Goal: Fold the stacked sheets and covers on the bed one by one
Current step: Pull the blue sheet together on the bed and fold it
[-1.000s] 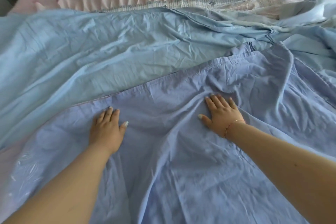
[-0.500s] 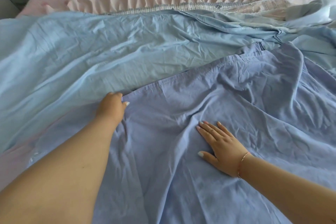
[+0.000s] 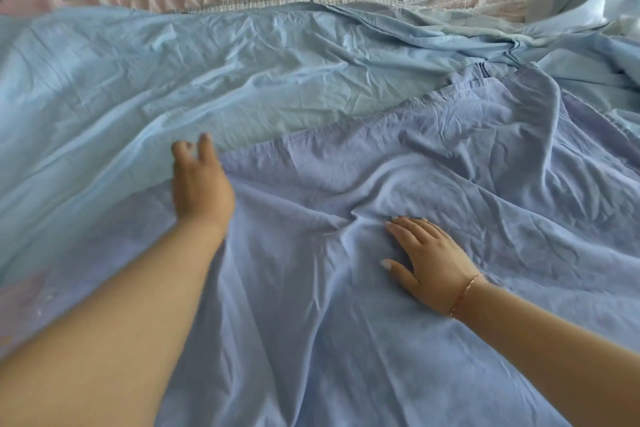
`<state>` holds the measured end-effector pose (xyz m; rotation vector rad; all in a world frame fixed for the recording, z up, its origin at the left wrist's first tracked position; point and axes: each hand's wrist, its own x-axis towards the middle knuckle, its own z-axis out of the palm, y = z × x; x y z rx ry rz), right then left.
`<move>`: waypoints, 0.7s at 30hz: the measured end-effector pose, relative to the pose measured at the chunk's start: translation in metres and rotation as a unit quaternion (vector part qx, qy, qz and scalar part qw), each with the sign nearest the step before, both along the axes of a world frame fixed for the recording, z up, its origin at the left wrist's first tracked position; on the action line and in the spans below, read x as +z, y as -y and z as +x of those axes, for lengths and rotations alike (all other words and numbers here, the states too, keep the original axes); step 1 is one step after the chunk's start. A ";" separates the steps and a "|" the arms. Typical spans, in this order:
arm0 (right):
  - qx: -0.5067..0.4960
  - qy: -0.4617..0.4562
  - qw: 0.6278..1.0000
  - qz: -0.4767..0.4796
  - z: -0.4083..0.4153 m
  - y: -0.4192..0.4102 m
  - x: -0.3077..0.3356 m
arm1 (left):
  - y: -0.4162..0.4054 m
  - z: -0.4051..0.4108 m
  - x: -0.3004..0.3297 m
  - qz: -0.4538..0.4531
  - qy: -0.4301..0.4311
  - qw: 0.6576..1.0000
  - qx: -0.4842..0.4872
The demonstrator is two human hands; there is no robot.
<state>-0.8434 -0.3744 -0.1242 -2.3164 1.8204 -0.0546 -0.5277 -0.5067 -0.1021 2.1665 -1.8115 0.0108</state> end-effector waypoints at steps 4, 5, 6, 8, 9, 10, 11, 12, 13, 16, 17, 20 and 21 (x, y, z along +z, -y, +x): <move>0.084 -0.001 0.996 -0.014 0.063 -0.007 0.001 | -0.064 -0.031 -0.032 0.098 0.051 0.939 -0.325; 0.111 -0.031 0.993 0.011 0.066 -0.012 -0.004 | -0.070 -0.017 -0.038 0.173 0.092 0.927 -0.320; 0.118 -0.061 0.991 0.030 0.061 -0.017 -0.011 | -0.070 0.002 -0.041 0.217 0.109 0.931 -0.271; 0.083 -0.103 0.990 0.050 0.035 -0.024 -0.019 | -0.058 0.032 -0.039 0.296 0.151 0.930 -0.154; 0.047 -0.117 0.990 0.067 0.026 -0.027 -0.019 | -0.053 0.038 -0.037 0.316 0.169 0.925 -0.125; 0.013 -0.124 0.990 0.070 0.023 -0.029 -0.017 | -0.049 0.036 -0.030 0.325 0.169 0.924 -0.112; -0.016 -0.123 0.990 0.065 0.024 -0.031 -0.013 | -0.050 0.026 -0.023 0.318 0.152 0.930 -0.107; -0.036 -0.108 0.992 0.060 0.029 -0.030 -0.010 | -0.054 0.011 -0.017 0.299 0.129 0.938 -0.118; -0.046 -0.103 0.992 0.058 0.038 -0.032 -0.007 | -0.062 -0.005 -0.016 0.263 0.100 0.947 -0.152; 0.017 -0.062 0.992 0.109 0.063 -0.058 0.001 | -0.109 -0.038 -0.022 0.214 0.110 0.913 -0.330; 0.045 -0.051 0.989 0.128 0.063 -0.071 0.000 | -0.119 -0.037 -0.023 0.254 0.134 0.895 -0.340; 0.059 -0.048 0.993 0.088 0.047 -0.106 -0.002 | -0.119 -0.016 -0.022 0.327 0.147 0.903 -0.237; 0.041 -0.032 0.997 0.062 0.044 -0.114 0.001 | -0.112 -0.013 -0.020 0.319 0.149 0.908 -0.226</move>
